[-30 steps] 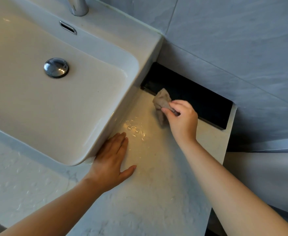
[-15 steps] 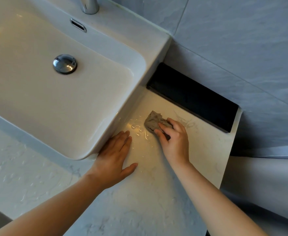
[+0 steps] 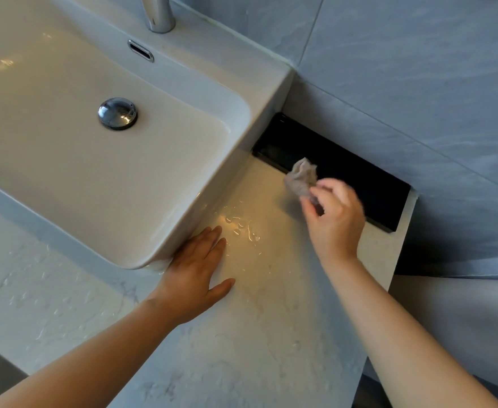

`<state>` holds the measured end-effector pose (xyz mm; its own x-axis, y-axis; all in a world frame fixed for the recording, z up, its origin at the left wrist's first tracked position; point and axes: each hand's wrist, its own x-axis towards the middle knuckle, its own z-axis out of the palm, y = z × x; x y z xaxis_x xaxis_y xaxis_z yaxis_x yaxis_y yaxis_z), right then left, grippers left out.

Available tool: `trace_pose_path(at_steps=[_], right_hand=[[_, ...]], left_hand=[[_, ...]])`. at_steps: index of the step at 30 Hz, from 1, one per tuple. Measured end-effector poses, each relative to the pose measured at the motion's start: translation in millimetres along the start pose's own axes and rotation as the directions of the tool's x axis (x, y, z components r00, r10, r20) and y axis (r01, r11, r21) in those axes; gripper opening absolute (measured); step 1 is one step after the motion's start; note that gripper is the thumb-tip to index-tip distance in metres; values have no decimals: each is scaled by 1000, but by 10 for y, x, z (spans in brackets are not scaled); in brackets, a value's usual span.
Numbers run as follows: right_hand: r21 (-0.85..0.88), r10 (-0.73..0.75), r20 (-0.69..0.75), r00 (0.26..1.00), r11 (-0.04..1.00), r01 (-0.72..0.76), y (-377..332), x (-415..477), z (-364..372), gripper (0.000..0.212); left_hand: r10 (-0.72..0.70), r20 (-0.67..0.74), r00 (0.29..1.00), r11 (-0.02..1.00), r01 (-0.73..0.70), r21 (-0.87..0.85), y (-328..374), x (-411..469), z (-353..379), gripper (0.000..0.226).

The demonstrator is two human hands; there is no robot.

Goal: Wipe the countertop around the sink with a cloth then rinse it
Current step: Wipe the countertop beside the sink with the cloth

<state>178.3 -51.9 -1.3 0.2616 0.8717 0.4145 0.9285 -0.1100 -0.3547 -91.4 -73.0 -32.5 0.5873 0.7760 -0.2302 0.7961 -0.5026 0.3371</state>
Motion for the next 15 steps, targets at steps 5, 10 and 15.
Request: trace_pose_path(at_steps=[5,10,15], right_hand=[[122,69,225,972,988,-98,-64,-497,187,18],[127,10,249,968,991,-43,47,-397,173,25],[254,117,264,957,949,-186,0,-428,243,20]], left_hand=[[3,2,1000,1000,-2,-31,-21,-5,-28,90],[2,-7,1000,1000,-2,-26,-23,-17,-28,92],[5,-18,1000,999,-6,-34,-16,-19,-34,93]])
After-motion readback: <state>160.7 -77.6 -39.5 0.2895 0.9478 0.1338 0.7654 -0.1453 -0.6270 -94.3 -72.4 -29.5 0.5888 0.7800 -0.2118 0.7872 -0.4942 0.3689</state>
